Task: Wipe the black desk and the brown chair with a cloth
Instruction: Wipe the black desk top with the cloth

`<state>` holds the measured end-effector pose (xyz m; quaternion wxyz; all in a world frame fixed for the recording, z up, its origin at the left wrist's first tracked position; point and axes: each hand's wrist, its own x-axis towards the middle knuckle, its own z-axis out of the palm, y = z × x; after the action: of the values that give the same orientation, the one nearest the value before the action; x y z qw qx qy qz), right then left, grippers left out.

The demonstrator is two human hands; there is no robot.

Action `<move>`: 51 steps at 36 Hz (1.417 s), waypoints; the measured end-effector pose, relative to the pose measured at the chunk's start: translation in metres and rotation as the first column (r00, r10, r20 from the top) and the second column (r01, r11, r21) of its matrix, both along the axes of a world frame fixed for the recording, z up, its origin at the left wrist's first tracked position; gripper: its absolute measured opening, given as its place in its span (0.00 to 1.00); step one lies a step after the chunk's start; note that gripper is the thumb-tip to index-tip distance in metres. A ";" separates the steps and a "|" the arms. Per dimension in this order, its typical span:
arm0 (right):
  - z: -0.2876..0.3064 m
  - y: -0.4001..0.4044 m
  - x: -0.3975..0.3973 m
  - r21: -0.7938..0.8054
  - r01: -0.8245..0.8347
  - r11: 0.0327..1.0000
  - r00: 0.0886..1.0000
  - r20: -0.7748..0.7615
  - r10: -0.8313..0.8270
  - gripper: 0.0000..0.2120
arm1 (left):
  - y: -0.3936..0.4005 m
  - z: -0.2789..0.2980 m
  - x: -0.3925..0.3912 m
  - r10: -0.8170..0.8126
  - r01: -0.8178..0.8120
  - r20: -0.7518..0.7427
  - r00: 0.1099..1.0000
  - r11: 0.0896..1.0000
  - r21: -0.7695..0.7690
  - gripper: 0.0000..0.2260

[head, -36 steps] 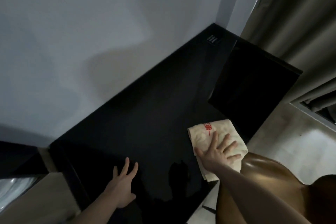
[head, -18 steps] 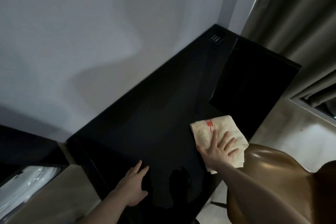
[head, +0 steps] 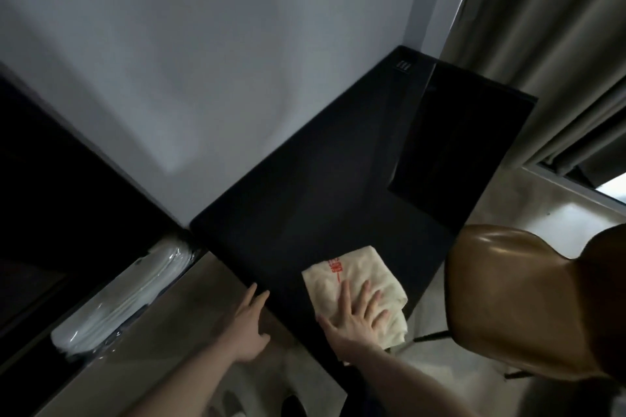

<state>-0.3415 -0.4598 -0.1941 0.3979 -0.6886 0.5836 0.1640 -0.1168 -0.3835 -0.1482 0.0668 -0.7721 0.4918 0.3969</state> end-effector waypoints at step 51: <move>0.045 -0.043 -0.143 -0.111 0.071 0.991 0.997 0.045 -0.066 0.40 | -0.033 -0.023 -0.096 0.049 -0.065 0.131 0.990 0.991 0.116 0.41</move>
<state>-0.4842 -0.5025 -0.1493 0.3758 -0.6927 0.6069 0.1030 -0.2126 -0.4163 -0.1712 0.1330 -0.8042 0.4395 0.3774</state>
